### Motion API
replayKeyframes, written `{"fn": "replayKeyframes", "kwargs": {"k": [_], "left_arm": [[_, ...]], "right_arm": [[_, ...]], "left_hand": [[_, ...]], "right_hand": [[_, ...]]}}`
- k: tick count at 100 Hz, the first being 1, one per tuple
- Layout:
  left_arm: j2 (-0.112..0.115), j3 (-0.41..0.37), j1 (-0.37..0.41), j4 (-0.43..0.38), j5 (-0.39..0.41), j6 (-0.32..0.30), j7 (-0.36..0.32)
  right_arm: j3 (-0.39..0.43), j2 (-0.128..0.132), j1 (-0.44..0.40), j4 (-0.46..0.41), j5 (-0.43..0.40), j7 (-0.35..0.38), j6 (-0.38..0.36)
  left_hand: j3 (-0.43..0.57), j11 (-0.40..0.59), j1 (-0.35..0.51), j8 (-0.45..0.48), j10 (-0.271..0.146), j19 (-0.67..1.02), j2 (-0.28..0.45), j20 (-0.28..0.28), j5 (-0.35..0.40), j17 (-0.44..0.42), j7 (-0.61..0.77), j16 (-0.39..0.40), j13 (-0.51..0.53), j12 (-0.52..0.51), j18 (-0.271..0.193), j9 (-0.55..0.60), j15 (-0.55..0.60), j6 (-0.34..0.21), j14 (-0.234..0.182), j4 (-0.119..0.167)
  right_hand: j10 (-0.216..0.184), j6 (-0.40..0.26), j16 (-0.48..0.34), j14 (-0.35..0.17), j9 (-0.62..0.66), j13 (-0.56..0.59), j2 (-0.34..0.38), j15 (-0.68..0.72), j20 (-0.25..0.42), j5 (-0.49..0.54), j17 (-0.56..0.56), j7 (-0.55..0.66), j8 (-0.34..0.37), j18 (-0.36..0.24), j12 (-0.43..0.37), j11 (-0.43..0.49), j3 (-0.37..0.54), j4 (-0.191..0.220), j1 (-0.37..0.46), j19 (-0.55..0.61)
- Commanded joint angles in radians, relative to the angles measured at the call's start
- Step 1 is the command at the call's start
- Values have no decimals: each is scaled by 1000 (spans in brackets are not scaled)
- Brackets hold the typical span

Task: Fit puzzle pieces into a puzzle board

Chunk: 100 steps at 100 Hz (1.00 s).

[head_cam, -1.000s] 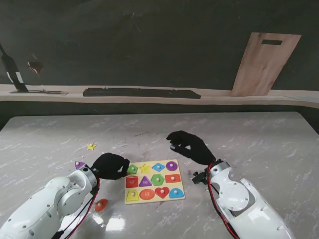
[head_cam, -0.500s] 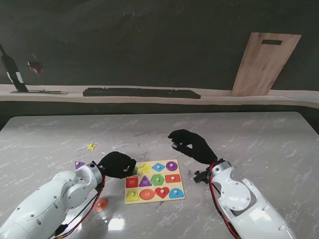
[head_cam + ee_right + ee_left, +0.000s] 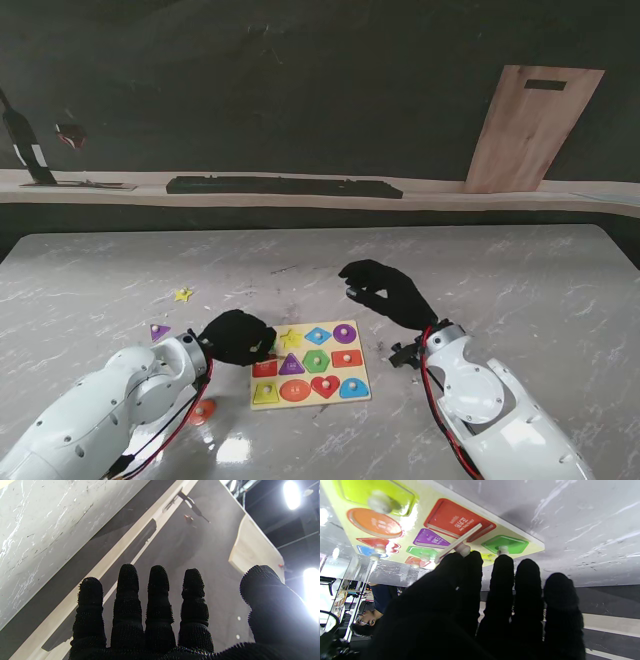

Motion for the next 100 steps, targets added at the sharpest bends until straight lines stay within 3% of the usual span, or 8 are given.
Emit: {"fn": "replayKeyframes", "kwargs": {"k": [1,60,100], "left_arm": [[5,1,-3,7,-6,-4,0],[10,34,-17,32,19,-12,21],[11,40,-13,18,16,1,-1]], "right_arm": [[-3,-3,-4,1,0,1,-4],[0,-5,-4,5,-5,-7,-8],[4,-4,-6,4,-6,-8,-11]], "left_hand": [[14,17,0,-3,-13,30,16,-10,-20,-5,35,-5,0,-1,-23,-15,15,-34,-24,17],[-30,26,4,-29,-24,25,38,-18,-32,-12,34,-9,-6,-24,-33,-29,10,-38,-32,2],[-28,34,6,-39,-19,28,7,-23,-40,-9,39,-11,-6,-33,-33,-32,10,-37,-31,-5]], "right_hand": [[-3,-30,5,5,23,16,27,14,9,28,-9,-23,10,8,4,-1,-20,23,7,18],[-2,-30,5,5,24,17,27,15,9,29,-8,-23,10,8,5,-1,-21,23,7,19],[-3,-31,5,5,24,18,27,14,9,29,-8,-22,10,9,4,-2,-21,23,7,19]]}}
